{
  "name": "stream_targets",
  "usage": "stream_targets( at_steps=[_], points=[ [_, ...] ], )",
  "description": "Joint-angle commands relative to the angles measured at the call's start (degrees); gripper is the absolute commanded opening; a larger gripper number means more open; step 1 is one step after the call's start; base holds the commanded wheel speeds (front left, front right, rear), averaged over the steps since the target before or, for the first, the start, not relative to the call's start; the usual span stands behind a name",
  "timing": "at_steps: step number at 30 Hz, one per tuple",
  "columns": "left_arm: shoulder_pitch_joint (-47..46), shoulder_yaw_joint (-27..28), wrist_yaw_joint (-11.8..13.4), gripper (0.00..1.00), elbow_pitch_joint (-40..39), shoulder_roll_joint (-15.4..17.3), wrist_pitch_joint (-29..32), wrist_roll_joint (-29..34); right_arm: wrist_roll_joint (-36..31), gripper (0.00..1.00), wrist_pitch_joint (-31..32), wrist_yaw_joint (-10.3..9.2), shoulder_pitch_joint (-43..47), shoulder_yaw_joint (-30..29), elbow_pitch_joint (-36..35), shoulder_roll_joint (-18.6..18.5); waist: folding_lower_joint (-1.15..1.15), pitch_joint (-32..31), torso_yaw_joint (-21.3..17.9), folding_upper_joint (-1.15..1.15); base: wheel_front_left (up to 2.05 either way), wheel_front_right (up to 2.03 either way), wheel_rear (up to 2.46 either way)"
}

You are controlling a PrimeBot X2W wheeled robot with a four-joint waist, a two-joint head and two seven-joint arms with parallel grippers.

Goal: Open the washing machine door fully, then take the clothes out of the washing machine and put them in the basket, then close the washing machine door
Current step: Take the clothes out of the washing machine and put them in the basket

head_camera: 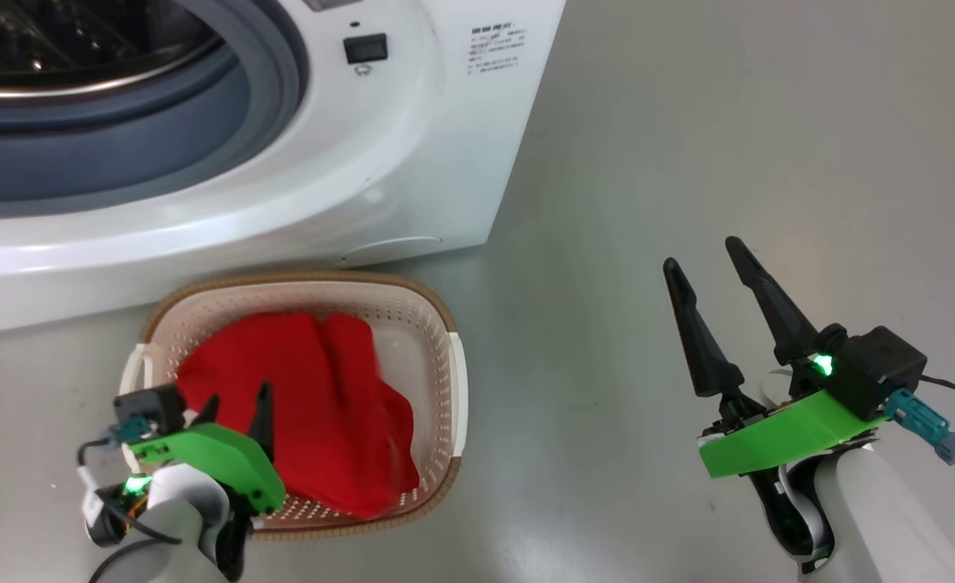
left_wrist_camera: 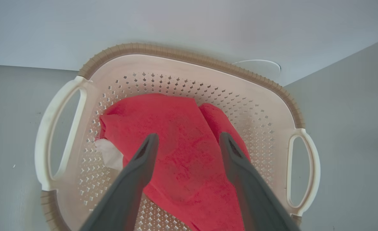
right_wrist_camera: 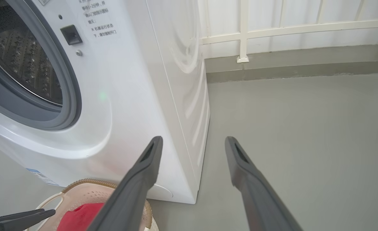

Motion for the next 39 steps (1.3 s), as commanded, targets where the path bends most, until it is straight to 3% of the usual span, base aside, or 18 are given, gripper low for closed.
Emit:
stream_targets(
  at_steps=[1, 6, 16, 29, 39],
  points=[
    [0.1, 1.9, -0.3, 1.00, -0.8, 1.9, -1.0, -1.0, 0.4, 1.00, -0.4, 0.20, -0.4, 0.8, -1.3, 0.0, 0.00, -0.8, 0.4, 0.00, 0.00, 0.00, 0.00],
    [0.8, 3.5, -0.3, 1.00, -6.0, 1.6, -1.2, -1.8, 0.2, 1.00, -0.4, 0.20, -0.1, -0.1, -1.8, -0.2, 0.00, -3.3, 1.3, 0.00, 0.00, 0.00, 0.00],
    [8.9, 4.9, -0.4, 1.00, -20.4, 1.1, -1.2, 3.1, -2.8, 1.00, -0.4, 0.20, 2.9, -4.1, -0.4, 0.2, 0.00, -11.6, 3.8, 0.00, 0.00, 0.00, 0.00],
    [17.8, 9.1, -0.4, 1.00, -31.4, 0.4, -1.2, 3.6, -4.5, 1.00, -0.4, 0.20, 6.9, -5.6, -1.1, 0.4, 0.00, -19.7, 5.9, 0.00, 0.00, 0.00, 0.00],
    [25.2, 8.6, -0.4, 1.00, -47.9, 0.7, -1.2, 4.4, -5.8, 1.00, -0.4, 0.20, 10.3, -8.0, -4.6, 0.8, 0.00, -23.6, 7.4, 0.00, 0.00, 0.00, 0.00]
  ],
)
